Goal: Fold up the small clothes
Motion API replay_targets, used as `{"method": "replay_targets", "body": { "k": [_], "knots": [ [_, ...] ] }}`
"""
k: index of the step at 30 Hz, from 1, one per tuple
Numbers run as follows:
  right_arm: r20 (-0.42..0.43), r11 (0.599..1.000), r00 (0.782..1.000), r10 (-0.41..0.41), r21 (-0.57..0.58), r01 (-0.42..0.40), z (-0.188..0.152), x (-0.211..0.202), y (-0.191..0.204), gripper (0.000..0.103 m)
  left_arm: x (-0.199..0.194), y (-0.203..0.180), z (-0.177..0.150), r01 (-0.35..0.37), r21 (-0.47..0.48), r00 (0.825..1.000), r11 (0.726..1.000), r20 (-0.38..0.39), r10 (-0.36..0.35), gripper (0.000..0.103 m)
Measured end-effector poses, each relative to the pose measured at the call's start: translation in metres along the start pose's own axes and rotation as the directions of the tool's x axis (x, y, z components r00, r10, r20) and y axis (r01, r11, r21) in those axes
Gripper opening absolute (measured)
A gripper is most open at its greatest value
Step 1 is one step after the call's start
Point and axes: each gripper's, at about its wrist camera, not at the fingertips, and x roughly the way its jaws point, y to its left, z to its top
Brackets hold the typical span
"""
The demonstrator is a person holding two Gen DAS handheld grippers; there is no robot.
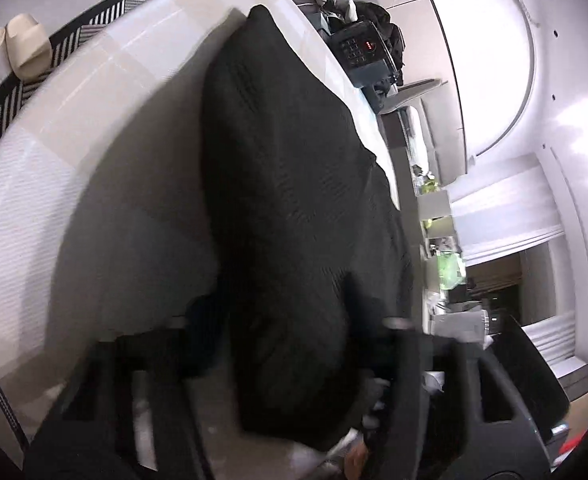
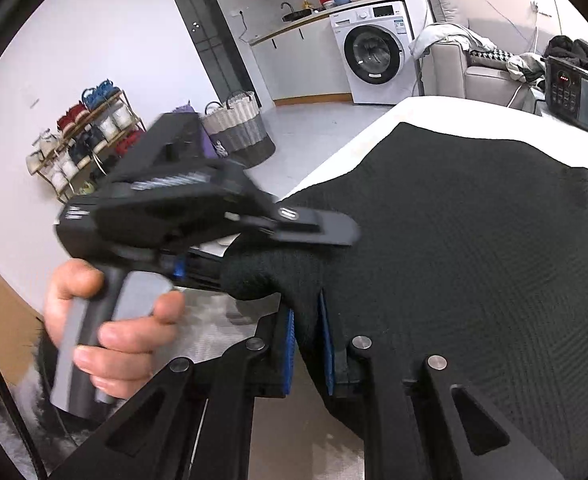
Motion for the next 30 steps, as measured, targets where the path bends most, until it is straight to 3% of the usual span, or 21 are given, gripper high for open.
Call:
{"method": "replay_targets", "body": {
  "k": [2,4,7,9,11,13,15,18,24,28,30],
  "knots": [
    [-0.04,1.0,0.999,-0.003,-0.013,0.002,0.0,0.001,-0.001,0.013,0.004,-0.007,0.001,-0.021,0.023,0.999,1.0,0.026,0.02,0.014],
    [-0.042,1.0,0.999,-0.017,-0.012,0.017,-0.003,-0.01,-0.01,0.017,0.003,-0.013,0.002,-0.027,0.044,0.998,0.999,0.051,0.025,0.011],
    [0.012,0.997,0.999,-0.037,0.064,0.037,-0.012,-0.042,-0.039,0.031,-0.001,-0.025,0.0,-0.061,0.095,0.994,0.994,0.093,0.052,0.01],
    [0.065,0.984,0.991,-0.12,0.138,0.111,-0.021,-0.064,-0.068,0.045,-0.005,-0.033,-0.003,-0.068,0.122,0.992,0.99,0.11,0.055,0.01],
    [0.052,0.945,0.962,-0.27,0.208,0.254,-0.031,-0.075,-0.098,0.047,-0.008,-0.044,-0.005,-0.082,0.15,0.99,0.985,0.123,0.064,0.01],
    [-0.031,0.886,0.916,-0.4,0.242,0.395,-0.042,-0.071,-0.121,0.047,-0.012,-0.056,-0.007,-0.093,0.178,0.988,0.98,0.135,0.07,0.01],
    [-0.077,0.878,0.903,-0.424,0.21,0.43,-0.049,-0.061,-0.126,0.047,-0.015,-0.07,-0.01,-0.097,0.203,0.988,0.974,0.14,0.069,0.01],
    [-0.068,0.857,0.86,-0.505,0.078,0.51,-0.05,-0.053,-0.11,0.047,-0.015,-0.094,-0.011,-0.114,0.245,0.986,0.963,0.15,0.079,0.01],
    [-0.049,0.881,0.891,-0.451,0.137,0.454,-0.052,-0.064,-0.118,0.047,-0.003,-0.155,-0.015,-0.143,0.359,0.984,0.922,0.148,0.095,0.01],
    [-0.037,0.901,0.92,-0.39,0.189,0.39,-0.053,-0.077,-0.13,0.048,0.022,-0.214,-0.023,-0.136,0.47,0.989,0.872,0.12,0.09,0.01],
    [-0.024,0.902,0.929,-0.37,0.232,0.365,-0.055,-0.092,-0.139,0.048,0.043,-0.251,-0.032,-0.124,0.543,0.992,0.831,0.09,0.089,0.01]
  ]
}}
